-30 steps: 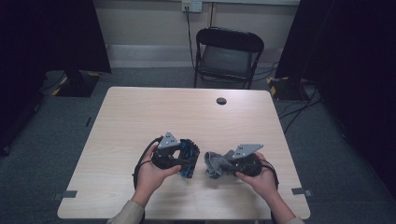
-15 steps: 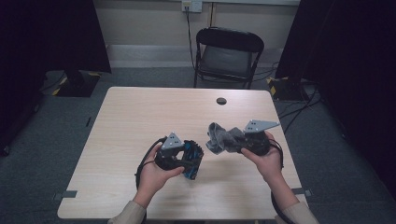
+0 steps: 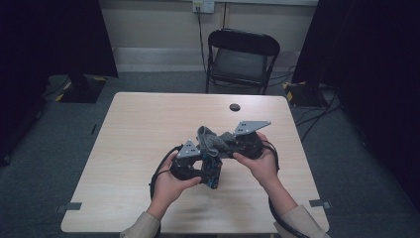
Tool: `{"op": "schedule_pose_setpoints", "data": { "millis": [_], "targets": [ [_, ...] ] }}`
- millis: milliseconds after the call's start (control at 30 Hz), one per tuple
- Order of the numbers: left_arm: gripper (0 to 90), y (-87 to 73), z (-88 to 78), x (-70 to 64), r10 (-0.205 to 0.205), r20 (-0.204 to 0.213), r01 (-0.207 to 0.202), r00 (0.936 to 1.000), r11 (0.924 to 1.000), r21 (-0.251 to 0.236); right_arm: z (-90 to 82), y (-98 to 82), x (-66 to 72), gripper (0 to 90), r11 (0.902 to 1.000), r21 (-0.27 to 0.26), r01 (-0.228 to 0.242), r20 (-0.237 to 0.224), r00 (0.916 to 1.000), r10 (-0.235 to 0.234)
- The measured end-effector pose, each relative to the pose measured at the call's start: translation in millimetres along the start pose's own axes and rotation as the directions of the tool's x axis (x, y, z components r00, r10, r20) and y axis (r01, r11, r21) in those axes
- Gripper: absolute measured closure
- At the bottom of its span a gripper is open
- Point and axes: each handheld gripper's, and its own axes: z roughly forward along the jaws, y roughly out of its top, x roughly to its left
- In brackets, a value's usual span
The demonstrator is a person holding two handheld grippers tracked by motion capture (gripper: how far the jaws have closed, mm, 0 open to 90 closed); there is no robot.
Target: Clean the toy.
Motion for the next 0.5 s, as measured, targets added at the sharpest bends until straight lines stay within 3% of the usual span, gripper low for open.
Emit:
{"op": "schedule_pose_setpoints", "data": {
  "millis": [200,500],
  "targets": [
    [25.4,-0.6,-2.0,6.1,-0.029,-0.013,0.029,0.9995,0.9994,-0.017,-10.5,-3.8,1.0,77.3,1.0,0.0,0.009,-0.023,0.9997,-0.009],
    [25.4,1.2,-3.0,8.6,-0.034,-0.031,0.033,0.9989,0.9993,-0.018,-20.9,-11.4,5.2,77.2,0.9996,0.006,0.028,-0.053,0.9982,-0.028]
  ]
}}
